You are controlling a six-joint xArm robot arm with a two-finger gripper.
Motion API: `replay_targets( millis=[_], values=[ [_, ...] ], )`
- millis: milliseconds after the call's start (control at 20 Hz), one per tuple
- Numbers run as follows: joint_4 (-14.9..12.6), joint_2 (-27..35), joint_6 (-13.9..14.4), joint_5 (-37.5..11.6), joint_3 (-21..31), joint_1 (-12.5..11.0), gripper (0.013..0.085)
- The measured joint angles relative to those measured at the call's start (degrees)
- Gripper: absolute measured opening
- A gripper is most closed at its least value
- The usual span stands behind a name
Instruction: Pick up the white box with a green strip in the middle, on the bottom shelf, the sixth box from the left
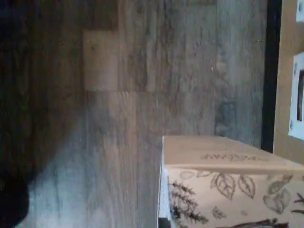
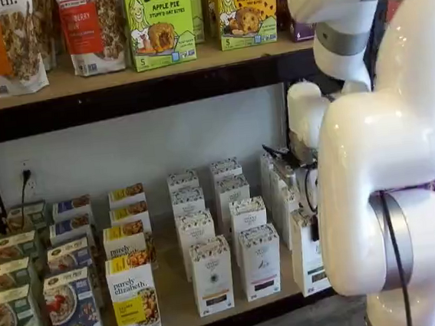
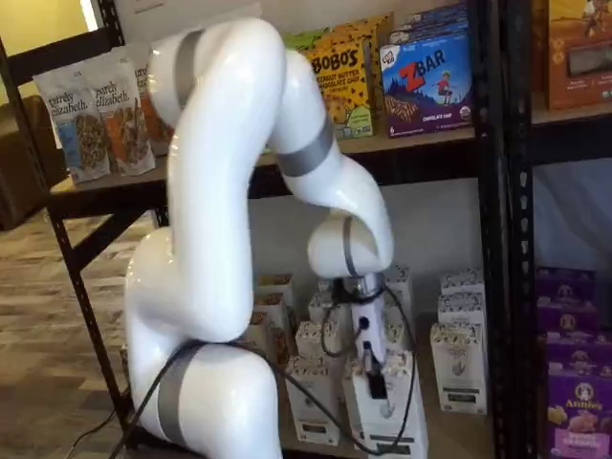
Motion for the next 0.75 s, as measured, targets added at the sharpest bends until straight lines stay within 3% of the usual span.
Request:
replay_targets(
  millis=[200,450,750],
  values=[
    [1.21,-11.16,1.28,5.79,5.01,2.75,0.045],
    [0.68,-23.42,4.29,17.71,6.69,6.25,0.045],
    [7.29,-33.63,0.16,31.04,4.48,7.42,0.045]
  ],
)
